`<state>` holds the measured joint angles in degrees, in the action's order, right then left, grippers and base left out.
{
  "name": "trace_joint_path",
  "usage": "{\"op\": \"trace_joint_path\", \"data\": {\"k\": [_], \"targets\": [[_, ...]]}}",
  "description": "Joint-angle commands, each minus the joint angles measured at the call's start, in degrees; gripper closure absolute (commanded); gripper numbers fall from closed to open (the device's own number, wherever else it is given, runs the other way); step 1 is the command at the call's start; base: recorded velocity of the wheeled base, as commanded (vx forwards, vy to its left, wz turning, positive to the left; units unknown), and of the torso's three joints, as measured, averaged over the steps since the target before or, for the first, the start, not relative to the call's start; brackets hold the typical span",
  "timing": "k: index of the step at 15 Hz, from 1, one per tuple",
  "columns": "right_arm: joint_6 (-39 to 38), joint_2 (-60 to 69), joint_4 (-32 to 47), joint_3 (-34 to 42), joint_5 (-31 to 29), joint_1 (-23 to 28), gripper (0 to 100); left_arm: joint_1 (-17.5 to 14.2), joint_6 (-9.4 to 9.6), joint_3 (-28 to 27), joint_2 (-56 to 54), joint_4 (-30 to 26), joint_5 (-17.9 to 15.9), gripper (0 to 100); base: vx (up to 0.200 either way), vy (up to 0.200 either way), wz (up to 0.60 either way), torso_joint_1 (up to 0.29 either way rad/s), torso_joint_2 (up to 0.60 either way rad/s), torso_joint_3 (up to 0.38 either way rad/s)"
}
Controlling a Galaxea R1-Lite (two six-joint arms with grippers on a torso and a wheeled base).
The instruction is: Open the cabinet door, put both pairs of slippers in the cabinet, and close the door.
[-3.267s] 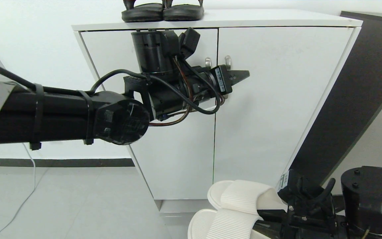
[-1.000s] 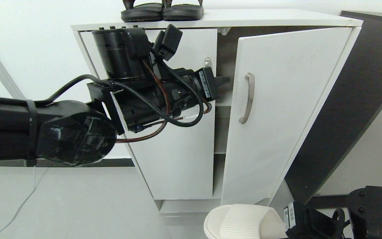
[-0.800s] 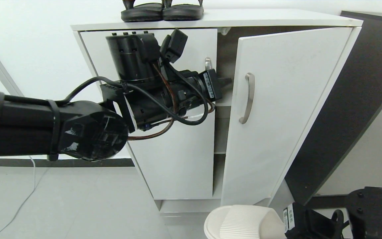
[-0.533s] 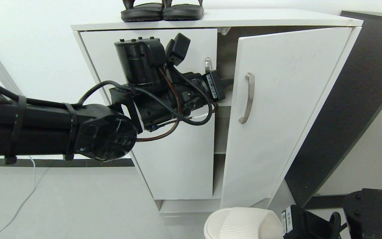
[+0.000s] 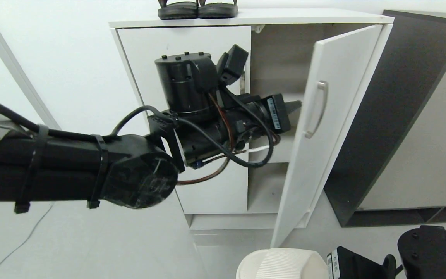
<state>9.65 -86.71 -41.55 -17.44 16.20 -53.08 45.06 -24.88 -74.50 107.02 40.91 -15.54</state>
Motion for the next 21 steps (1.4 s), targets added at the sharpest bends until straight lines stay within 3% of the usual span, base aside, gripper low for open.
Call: {"op": "trace_joint_path", "data": {"k": [1, 4, 6, 8, 10, 12, 13, 14, 15, 16, 18, 20, 21], "targets": [[0.01, -0.04, -0.11, 0.04, 0.06, -0.18, 100, 3.90, -0.08, 1.37, 0.12, 2.77, -0.19, 100, -0.200, 0.000, 0.00, 0.002, 0.00, 0.007], [0.01, -0.04, -0.11, 0.04, 0.06, -0.18, 100, 3.55, -0.17, 1.72, 0.56, 4.70, 0.16, 100, -0.133, 0.000, 0.00, 0.000, 0.00, 0.003], [-0.16, -0.04, -0.11, -0.22, 0.06, -0.01, 100, 0.73, 0.01, 3.22, -0.32, 4.70, 0.43, 100, 0.000, 0.000, 0.00, 0.000, 0.00, 0.000], [-0.69, -0.30, -0.11, -1.63, -0.38, 1.66, 100, -2.34, 0.18, 8.67, -4.98, 4.53, 1.39, 100, 0.000, 0.000, 0.00, 0.000, 0.00, 0.000], [-3.94, -1.00, -0.11, -5.06, -0.73, 6.58, 100, -7.53, 0.71, 17.02, -13.24, 4.18, 2.01, 100, 0.000, 0.000, 0.00, 0.000, 0.00, 0.000], [-9.13, -2.76, -0.11, -8.66, -3.37, 8.78, 100, -12.98, 3.70, 26.16, -23.09, 2.68, 5.26, 100, 0.000, 0.000, 0.00, 0.000, 0.00, 0.000], [-10.53, -4.43, -0.11, -10.42, -7.06, 8.96, 100, -16.05, 4.23, 30.46, -28.89, 0.92, 7.11, 100, 0.000, 0.000, 0.00, 0.000, 0.00, 0.000], [-10.80, -4.61, -0.11, -10.77, -7.68, 8.96, 100, -16.49, 4.23, 30.99, -29.68, 0.48, 7.28, 100, 0.000, 0.000, 0.00, 0.000, 0.00, 0.000], [-13.79, -8.21, -0.47, -13.93, -13.39, 9.04, 100, -21.50, 4.75, 36.44, -40.58, -5.84, 10.09, 100, 0.000, 0.000, 0.00, 0.000, 0.00, 0.000], [-15.98, -10.06, -1.78, -15.34, -15.94, 9.04, 100, -24.40, 4.93, 38.64, -46.99, -12.17, 12.20, 100, 0.000, 0.000, 0.00, 0.000, 0.00, 0.000], [-18.09, -13.04, -4.86, -17.27, -20.16, 9.40, 100, -29.76, 6.60, 41.10, -59.03, -26.23, 15.63, 100, 0.000, 0.000, 0.00, 0.000, 0.00, 0.000], [-18.09, -14.63, -5.83, -18.24, -22.18, 9.92, 100, -37.06, 8.97, 41.89, -71.25, -39.42, 18.09, 100, 0.000, 0.000, 0.00, 0.000, 0.00, 0.000], [-18.18, -14.80, -5.83, -18.41, -22.44, 10.01, 100, -38.64, 9.32, 41.89, -74.15, -42.49, 18.27, 100, 0.000, 0.000, 0.00, 0.000, 0.00, 0.000]]}}
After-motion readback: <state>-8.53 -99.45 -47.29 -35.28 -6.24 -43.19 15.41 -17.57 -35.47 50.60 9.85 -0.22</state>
